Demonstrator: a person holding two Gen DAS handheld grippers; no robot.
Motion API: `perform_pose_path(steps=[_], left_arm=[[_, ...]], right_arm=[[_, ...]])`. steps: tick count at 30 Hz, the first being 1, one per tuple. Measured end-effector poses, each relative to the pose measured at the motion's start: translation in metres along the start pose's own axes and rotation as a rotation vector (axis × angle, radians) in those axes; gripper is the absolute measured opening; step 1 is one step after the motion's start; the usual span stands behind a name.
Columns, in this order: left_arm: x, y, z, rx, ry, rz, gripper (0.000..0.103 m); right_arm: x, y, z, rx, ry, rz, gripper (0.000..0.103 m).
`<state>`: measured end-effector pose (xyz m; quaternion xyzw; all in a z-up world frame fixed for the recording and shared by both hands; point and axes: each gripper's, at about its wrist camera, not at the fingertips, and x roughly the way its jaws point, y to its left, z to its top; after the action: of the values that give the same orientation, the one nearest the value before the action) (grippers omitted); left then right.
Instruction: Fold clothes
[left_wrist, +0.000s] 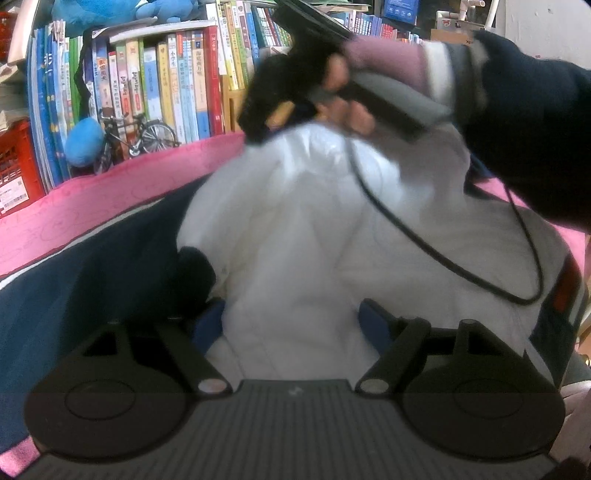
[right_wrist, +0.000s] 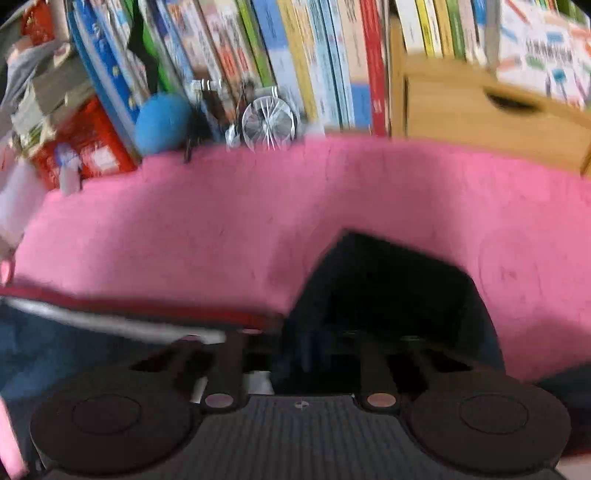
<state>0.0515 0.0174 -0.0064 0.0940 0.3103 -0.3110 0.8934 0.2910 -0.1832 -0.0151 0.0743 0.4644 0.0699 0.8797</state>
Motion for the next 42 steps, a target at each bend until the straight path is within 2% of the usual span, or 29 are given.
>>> perform_pose_path(steps=[3,6,7,8,9,10,11,16,21,25,30,33,37,39,42], left_arm=[[0.0,0.0,0.0,-0.002,0.0,-0.005,0.081],[0.0,0.0,0.0,-0.004,0.0,-0.01,0.083],[0.0,0.001,-0.001,-0.005,0.0,-0.012,0.084],[0.0,0.001,-0.001,-0.006,0.0,-0.013,0.084],[0.001,0.0,-0.001,-0.005,0.0,-0.014,0.084],[0.001,0.0,-0.001,-0.005,0.0,-0.014,0.085],[0.001,0.0,-0.001,-0.005,0.0,-0.014,0.085],[0.001,-0.001,-0.002,-0.004,0.0,-0.014,0.085],[0.001,-0.002,-0.002,-0.003,0.001,-0.014,0.086],[0.0,-0.002,-0.002,-0.003,0.001,-0.013,0.087],[-0.003,0.004,-0.003,-0.038,-0.014,-0.006,0.087],[-0.015,0.005,-0.005,-0.075,-0.067,0.065,0.087],[-0.052,-0.008,-0.015,-0.098,-0.112,0.124,0.087],[-0.072,-0.02,-0.024,-0.069,-0.121,0.145,0.087],[-0.1,-0.037,-0.04,-0.021,-0.122,0.172,0.087]], right_arm=[[-0.018,0.017,0.031,-0.004,-0.167,0.031,0.009],[-0.051,0.028,0.052,-0.025,-0.43,0.156,0.009],[-0.059,0.03,0.055,-0.046,-0.509,0.2,0.012],[-0.062,0.032,0.057,-0.068,-0.534,0.22,0.018],[-0.062,0.033,0.058,-0.091,-0.528,0.228,0.043],[-0.06,0.034,0.059,-0.112,-0.491,0.225,0.079],[-0.057,0.034,0.056,-0.132,-0.45,0.202,0.085],[-0.053,0.024,0.009,-0.235,-0.343,0.035,0.084],[-0.083,-0.013,-0.065,-0.24,-0.299,0.009,0.084],[-0.134,-0.047,-0.131,-0.195,-0.346,-0.036,0.084],[-0.196,-0.074,-0.197,-0.159,-0.432,-0.213,0.084],[-0.229,-0.086,-0.232,-0.155,-0.466,-0.314,0.084],[-0.264,-0.093,-0.275,-0.19,-0.509,-0.416,0.085],[-0.282,-0.093,-0.295,-0.218,-0.541,-0.454,0.088],[-0.297,-0.079,-0.319,-0.313,-0.572,-0.56,0.091]])
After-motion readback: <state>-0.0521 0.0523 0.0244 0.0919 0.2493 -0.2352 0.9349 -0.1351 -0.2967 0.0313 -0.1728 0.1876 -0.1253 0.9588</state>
